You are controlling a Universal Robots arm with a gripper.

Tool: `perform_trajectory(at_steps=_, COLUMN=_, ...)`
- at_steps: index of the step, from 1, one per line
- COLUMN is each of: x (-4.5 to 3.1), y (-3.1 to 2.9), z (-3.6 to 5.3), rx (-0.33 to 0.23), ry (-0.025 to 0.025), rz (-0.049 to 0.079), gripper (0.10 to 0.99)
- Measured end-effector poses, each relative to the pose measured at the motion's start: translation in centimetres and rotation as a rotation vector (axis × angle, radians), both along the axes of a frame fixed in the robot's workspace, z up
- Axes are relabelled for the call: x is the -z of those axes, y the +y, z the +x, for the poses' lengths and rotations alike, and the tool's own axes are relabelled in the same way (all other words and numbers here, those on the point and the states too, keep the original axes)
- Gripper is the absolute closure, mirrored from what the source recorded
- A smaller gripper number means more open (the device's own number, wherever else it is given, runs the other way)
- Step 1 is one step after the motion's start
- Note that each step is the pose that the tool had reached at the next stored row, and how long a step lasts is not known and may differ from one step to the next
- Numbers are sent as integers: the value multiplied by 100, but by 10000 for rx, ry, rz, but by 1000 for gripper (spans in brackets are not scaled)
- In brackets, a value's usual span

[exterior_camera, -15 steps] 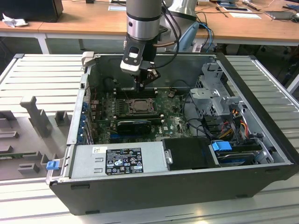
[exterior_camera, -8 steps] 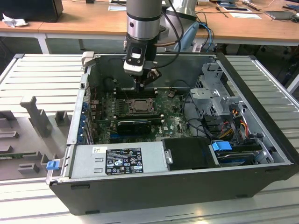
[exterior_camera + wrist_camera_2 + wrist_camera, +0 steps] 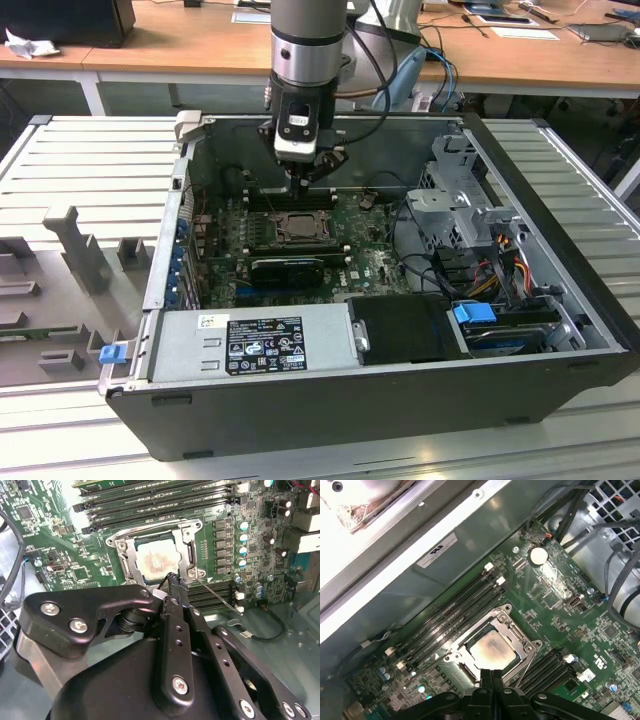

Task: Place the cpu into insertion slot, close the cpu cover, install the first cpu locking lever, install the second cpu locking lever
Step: 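Install the first cpu locking lever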

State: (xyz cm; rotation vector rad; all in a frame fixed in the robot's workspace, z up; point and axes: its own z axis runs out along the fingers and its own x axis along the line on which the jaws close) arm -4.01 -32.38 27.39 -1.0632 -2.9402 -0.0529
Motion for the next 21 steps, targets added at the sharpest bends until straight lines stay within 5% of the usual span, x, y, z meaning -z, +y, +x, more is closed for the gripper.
perform_trajectory(at_steps=14, x=0, y=0, z=0, rx=-2400, ry=-1, rz=0, gripper=980)
perform_trajectory(at_steps=21, x=1, y=0, z=-17, rx=-2475, ry=0, rz=1, gripper=980)
